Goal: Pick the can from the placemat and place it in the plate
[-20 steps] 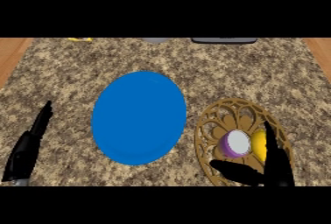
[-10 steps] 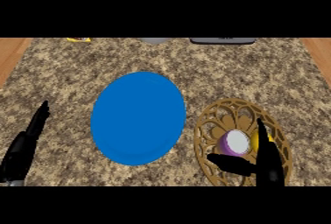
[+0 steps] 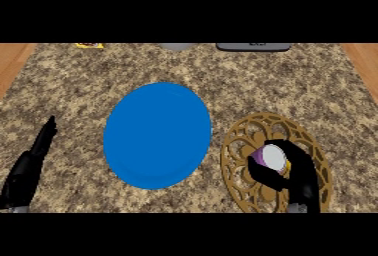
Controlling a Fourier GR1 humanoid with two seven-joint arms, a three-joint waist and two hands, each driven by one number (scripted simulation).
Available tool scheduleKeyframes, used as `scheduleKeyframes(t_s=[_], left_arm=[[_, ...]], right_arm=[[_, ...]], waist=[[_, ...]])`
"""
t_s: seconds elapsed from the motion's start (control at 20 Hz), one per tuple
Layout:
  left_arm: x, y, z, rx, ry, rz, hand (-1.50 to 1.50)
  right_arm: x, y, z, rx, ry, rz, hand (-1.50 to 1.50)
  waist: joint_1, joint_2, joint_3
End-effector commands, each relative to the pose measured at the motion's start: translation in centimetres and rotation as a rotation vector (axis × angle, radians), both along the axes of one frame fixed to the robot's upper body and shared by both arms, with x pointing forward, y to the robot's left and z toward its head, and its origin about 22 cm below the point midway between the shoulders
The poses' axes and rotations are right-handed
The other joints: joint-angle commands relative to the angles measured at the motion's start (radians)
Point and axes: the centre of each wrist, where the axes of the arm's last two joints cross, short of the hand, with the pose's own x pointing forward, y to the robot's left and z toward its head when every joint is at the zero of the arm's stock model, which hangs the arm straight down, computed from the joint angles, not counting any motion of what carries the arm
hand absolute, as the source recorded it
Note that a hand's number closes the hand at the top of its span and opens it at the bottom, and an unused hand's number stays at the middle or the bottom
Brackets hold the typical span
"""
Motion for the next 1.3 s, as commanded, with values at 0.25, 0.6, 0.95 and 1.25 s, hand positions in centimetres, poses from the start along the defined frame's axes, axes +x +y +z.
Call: scheduleKeyframes(t_s=[0.25, 0.6, 0.95, 1.25], left_arm=[[1.0, -1.5, 0.8, 0.002, -0.035, -0.088, 0.0], [1.8, -2.9, 1.1, -0.008, -0.039, -0.139, 0.0], [2.9, -3.1, 1.3, -0.004, -0.055, -0.092, 0.0], [1.8, -2.0, 0.7, 0.012, -0.032, -0.054, 0.0]], right_arm=[[3.8, -1.6, 1.0, -0.434, -0.016, 0.541, 1.5], [8.7, -6.1, 5.3, -0.766, -0.096, 0.932, 1.5], [14.5, -10.5, 8.4, -0.788, -0.417, 0.987, 1.5], [17.5, -10.8, 11.9, -0.719, -0.768, 1.079, 1.5]], waist=[[0.109, 0.037, 0.011], [0.148, 0.049, 0.015], [0.098, 0.046, 0.017], [0.062, 0.029, 0.015]])
